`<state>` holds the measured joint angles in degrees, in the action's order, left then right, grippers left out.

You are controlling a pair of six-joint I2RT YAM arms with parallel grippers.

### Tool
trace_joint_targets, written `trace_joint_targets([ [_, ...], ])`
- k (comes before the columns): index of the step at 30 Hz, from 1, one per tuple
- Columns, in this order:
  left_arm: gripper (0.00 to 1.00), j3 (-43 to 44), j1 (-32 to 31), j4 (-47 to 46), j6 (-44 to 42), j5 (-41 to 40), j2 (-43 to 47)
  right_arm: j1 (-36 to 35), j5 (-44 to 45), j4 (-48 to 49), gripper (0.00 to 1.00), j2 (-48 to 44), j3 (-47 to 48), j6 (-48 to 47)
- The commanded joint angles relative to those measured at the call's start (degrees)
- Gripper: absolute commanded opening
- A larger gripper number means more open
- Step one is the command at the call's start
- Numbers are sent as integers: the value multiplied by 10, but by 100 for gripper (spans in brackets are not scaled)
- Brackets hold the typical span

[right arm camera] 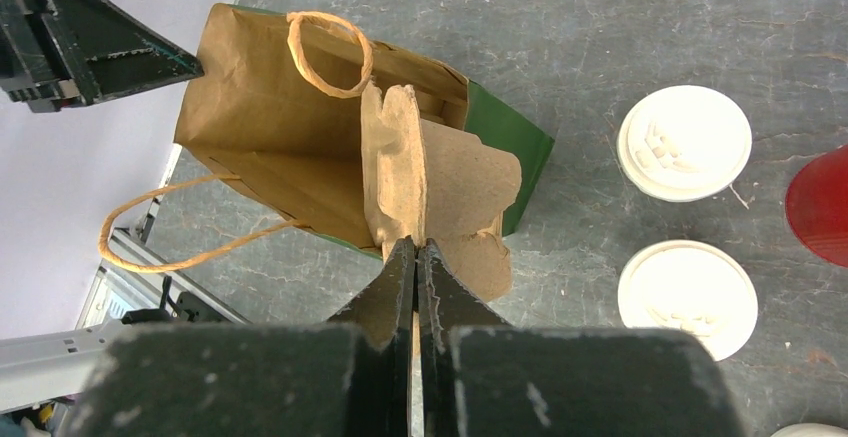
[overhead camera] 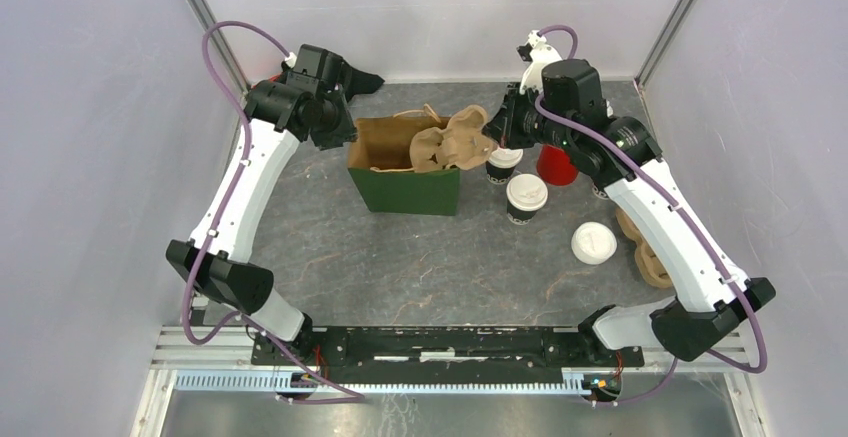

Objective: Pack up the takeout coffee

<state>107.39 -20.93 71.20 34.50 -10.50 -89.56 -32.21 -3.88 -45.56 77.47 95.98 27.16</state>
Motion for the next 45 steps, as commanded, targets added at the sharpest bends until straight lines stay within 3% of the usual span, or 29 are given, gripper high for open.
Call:
trace_joint_targets([
  [1, 33, 0, 4, -49, -45, 16, -5, -1, 4, 7, 0, 2, 31, 2],
  [9, 24, -30, 5, -69, -66, 12, -7, -1, -1, 9, 0, 4, 35, 4],
  [15, 2, -36, 5, -77, -73, 32, -5, -2, -5, 4, 0, 7, 45, 9],
  [19, 2, -45, 5, -64, -26, 74, 21, -2, -18, -5, 0, 17, 59, 31],
  [25, 2, -134, 5, -95, 66, 168, 85, -4, -33, -7, 0, 29, 68, 66],
  [31, 2, -159, 2, -116, 127, 195, 112, -21, -37, 13, 0, 38, 48, 109],
  [40, 2, -134, 2, -90, 94, 200, 100, -28, -91, 53, 0, 94, 59, 62],
  [45, 2, -144, 3, -89, 89, 202, 105, -27, -92, 107, 0, 74, -14, 89],
])
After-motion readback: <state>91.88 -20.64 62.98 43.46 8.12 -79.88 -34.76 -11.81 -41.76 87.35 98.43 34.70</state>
